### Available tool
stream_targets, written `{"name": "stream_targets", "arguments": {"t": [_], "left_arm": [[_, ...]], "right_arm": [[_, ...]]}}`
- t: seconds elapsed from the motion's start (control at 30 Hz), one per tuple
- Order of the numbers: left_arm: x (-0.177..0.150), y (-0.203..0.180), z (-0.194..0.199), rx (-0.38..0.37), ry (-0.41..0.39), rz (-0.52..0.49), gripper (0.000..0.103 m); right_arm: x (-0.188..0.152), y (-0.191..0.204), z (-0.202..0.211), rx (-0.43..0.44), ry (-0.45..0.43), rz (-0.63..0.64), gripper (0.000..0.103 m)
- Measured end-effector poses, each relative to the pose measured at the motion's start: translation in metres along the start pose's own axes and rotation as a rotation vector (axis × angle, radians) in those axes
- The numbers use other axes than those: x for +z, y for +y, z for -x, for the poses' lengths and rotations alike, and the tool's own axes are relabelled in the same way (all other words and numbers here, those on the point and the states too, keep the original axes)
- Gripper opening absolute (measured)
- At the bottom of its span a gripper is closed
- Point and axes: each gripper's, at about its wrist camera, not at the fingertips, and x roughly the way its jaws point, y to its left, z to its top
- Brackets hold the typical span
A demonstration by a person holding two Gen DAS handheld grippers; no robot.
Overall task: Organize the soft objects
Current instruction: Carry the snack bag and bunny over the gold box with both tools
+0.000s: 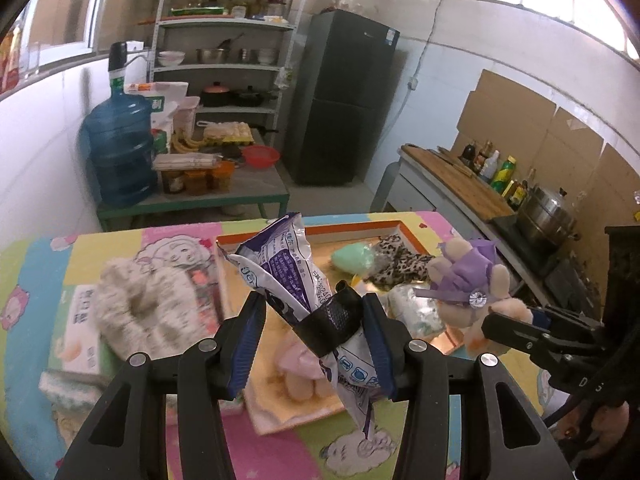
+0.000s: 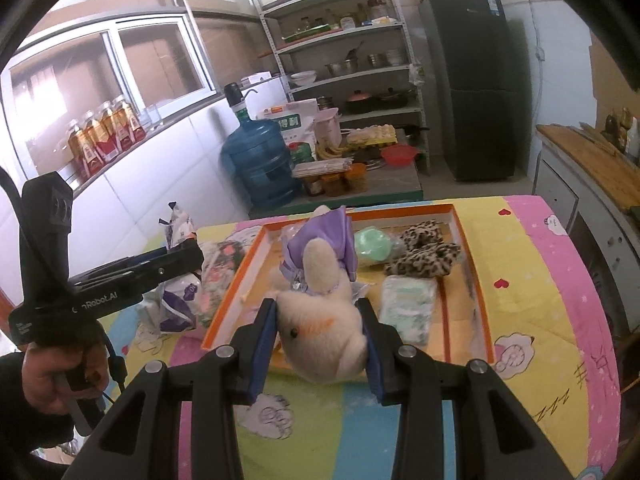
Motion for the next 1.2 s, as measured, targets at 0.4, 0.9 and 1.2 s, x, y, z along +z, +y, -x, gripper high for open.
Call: {"name": "stream_targets", "arguments": {"t": [0.4,0.9,1.2], "left_arm": [[0.02,-0.024,-0.058,0.001,0.037,0.006,0.051],[0.032,-0.032,-0.122,-0.004,0.103,0.013,0.051],[0.028,-0.031,-0.149,-0.003,0.143,0.02,0.051]], "right_arm": [[0.015,-0.039,-0.034,0.014,0.029,-0.009,0.04],[0.027,-0.064,-0.076,0.027,0.083,-0.035,0.04],[0.027,-0.068,-0.09,0.018,0.119,-0.026,0.041]]}}
